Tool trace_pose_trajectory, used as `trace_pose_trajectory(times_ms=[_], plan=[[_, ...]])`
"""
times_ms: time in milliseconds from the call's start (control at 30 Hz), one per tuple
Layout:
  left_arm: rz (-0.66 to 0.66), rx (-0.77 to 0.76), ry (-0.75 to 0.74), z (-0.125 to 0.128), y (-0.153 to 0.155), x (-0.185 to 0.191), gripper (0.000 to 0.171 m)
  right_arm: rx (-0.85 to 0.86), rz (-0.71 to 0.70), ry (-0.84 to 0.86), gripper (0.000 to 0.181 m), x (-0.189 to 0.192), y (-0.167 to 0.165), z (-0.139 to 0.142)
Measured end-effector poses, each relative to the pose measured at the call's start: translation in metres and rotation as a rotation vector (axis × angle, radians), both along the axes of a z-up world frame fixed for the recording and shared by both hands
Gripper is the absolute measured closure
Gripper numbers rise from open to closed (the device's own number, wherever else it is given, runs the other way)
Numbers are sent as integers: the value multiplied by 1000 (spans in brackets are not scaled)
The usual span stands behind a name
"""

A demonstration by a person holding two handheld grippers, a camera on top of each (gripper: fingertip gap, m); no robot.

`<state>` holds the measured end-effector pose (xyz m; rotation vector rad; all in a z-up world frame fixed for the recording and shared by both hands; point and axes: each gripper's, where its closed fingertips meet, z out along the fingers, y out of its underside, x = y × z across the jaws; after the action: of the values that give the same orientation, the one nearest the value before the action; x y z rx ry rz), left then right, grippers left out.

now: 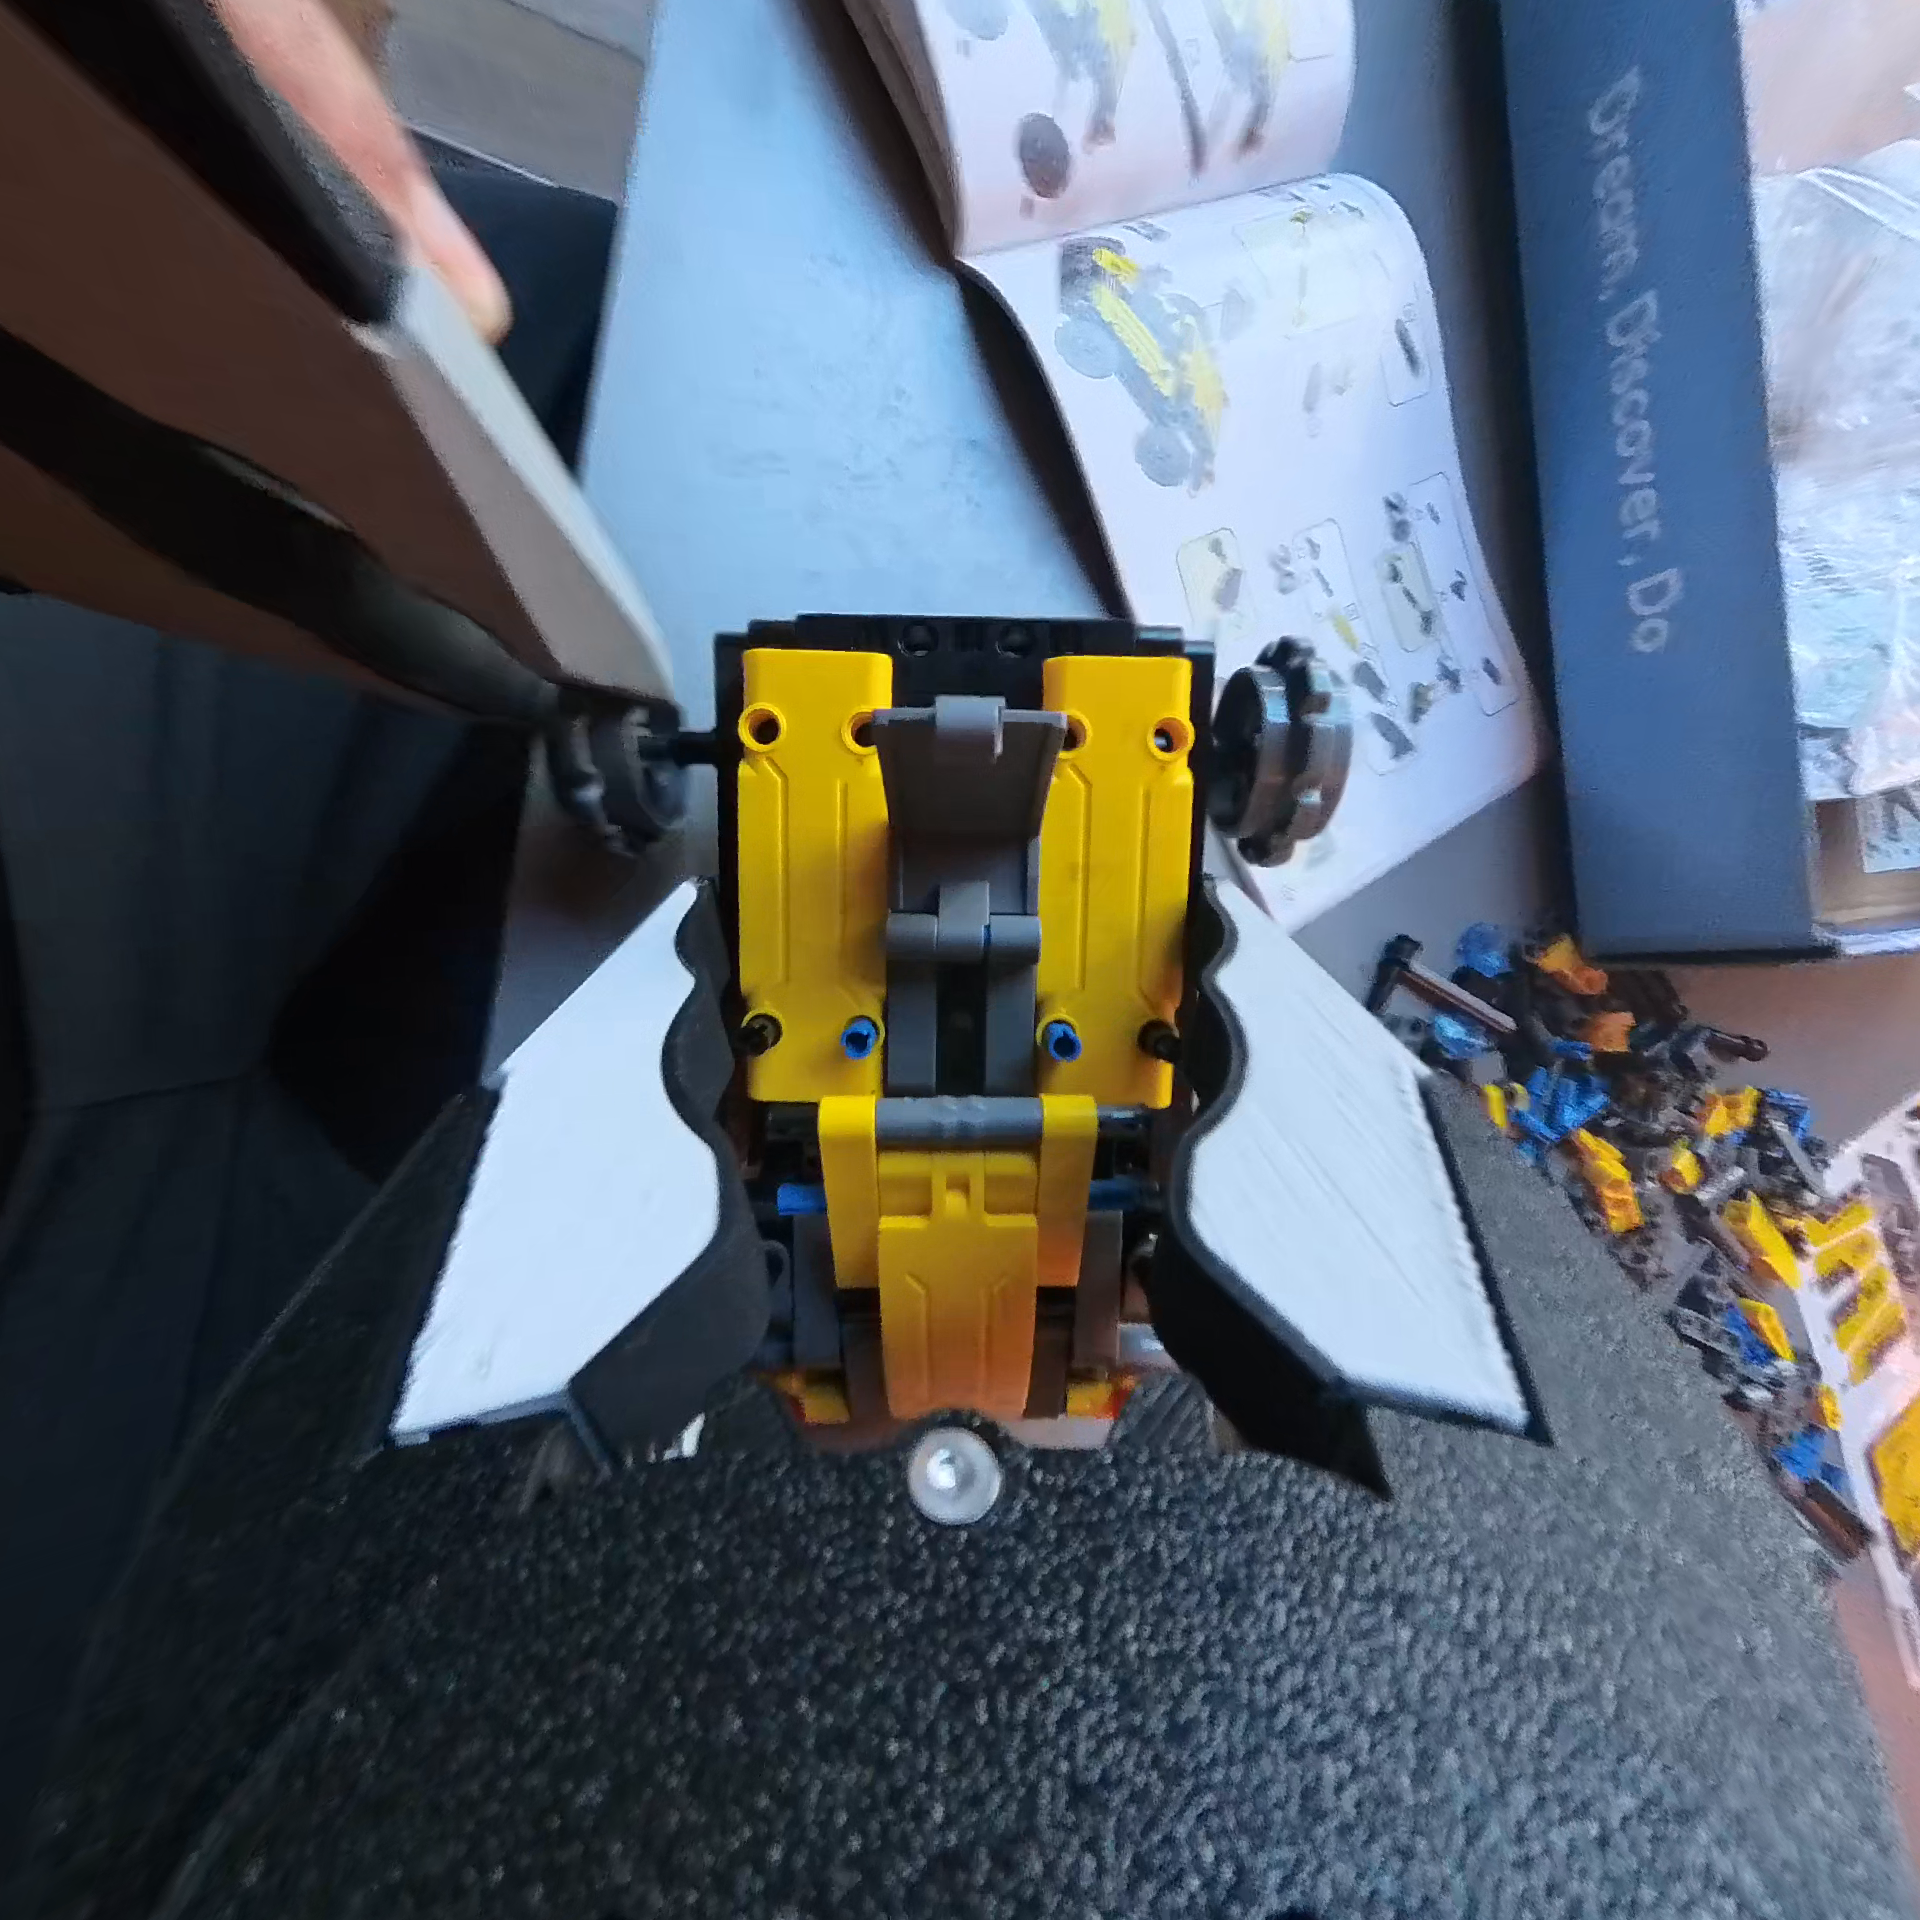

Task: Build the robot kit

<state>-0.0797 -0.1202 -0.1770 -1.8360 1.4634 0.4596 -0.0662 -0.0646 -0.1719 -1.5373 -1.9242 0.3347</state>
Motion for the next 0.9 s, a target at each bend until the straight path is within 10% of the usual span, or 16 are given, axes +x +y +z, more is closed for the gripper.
trace_pose_trajectory(times_ms=[400,667,900], plan=[[62,-200,-117,-3,8,-8,159,-186,27,7,85,-4,4,-19],[25,-178,-170,-2,13,-4,160,-216,-47,-65,41,-5,-6,-31],[-47,-138,-238,-2,12,-6,147,-196,-141,-69,56,-8,3,-28]])
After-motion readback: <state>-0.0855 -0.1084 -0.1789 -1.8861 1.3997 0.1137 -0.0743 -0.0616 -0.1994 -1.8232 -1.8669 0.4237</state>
